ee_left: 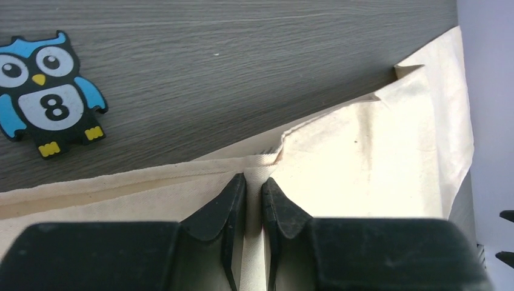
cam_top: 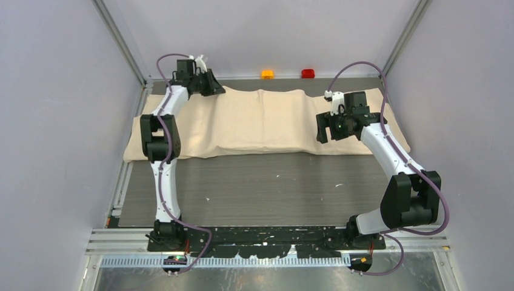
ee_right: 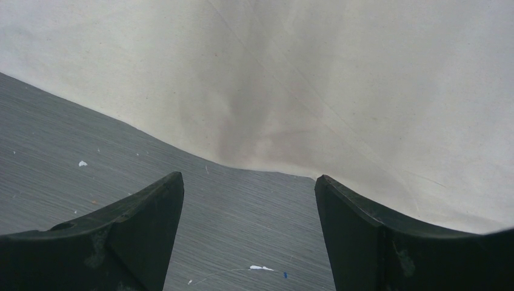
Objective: Open and lay out the surgical kit
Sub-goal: Open the surgical kit at the center of the board.
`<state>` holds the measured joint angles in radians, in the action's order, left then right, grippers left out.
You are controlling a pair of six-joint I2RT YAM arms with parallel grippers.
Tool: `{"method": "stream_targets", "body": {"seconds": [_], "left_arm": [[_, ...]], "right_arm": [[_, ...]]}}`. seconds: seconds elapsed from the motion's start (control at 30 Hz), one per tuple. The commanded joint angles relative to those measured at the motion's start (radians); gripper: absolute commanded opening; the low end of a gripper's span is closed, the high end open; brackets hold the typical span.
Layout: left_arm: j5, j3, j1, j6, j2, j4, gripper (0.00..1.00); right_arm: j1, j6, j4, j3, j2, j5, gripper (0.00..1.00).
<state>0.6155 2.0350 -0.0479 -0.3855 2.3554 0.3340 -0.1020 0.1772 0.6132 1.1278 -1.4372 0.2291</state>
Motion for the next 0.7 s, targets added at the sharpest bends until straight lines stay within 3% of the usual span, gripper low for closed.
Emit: {"method": "stream_targets", "body": {"seconds": [0.0,0.2,0.37,0.67], "left_arm": [[0.052,0.018,-0.019,0.021,-0.104,-0.016,0.16],[0.047,0.019,-0.037,0.069,-0.136,0.017,0.12],[0.030,-0.045,-0.041,0.105,-0.200,0.024,0.00],[0.018,-0.281,-0.064,0.334,-0.419,0.108,0.00]], "right_arm": [[-0.003,0.010,-0.030,-0.001,0.004,-0.014,0.84],[-0.003,0.013,-0.029,-0.003,0.003,-0.017,0.84],[-0.003,0.013,-0.025,0.002,0.004,-0.013,0.83],[-0.005,0.038,-0.010,0.083,-0.001,0.076,0.83]]}}
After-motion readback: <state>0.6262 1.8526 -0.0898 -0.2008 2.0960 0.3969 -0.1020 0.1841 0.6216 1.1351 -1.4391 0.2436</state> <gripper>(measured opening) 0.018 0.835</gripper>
